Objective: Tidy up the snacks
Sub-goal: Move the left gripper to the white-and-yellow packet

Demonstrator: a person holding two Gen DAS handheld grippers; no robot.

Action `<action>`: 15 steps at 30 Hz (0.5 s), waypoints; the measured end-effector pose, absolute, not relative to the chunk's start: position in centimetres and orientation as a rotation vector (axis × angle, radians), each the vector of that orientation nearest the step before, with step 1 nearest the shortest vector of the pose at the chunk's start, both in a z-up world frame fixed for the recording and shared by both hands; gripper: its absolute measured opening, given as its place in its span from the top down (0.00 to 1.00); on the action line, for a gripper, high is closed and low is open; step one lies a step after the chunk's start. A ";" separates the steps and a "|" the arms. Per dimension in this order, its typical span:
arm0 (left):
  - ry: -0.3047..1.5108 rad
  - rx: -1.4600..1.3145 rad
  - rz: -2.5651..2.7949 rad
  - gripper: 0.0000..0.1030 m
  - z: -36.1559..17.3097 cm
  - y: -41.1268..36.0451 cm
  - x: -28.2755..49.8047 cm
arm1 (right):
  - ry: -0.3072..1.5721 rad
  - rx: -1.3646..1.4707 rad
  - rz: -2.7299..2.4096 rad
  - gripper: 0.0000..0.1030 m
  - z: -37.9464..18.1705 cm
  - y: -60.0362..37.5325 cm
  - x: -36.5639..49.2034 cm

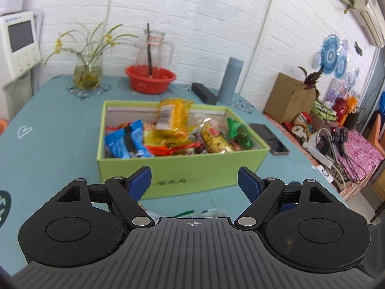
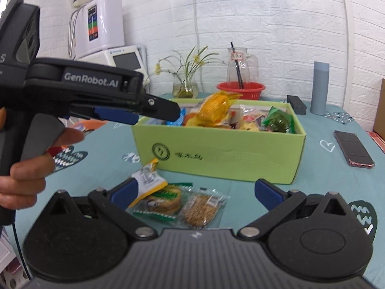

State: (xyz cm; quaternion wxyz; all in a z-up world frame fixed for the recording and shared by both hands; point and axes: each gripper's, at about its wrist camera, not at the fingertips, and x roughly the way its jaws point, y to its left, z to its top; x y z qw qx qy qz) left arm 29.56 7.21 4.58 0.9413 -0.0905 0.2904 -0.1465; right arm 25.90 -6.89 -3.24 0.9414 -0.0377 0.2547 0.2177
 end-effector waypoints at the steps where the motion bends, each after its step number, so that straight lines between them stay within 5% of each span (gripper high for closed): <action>1: 0.599 -0.193 -0.292 0.36 4.2 7.8 29.5 | 0.533 -0.100 0.442 0.00 -3.7 -6.4 25.9; 15: 0.737 -0.347 -0.205 0.38 -0.9 15.3 32.5 | 0.698 -0.217 0.448 0.00 -7.9 -3.3 30.6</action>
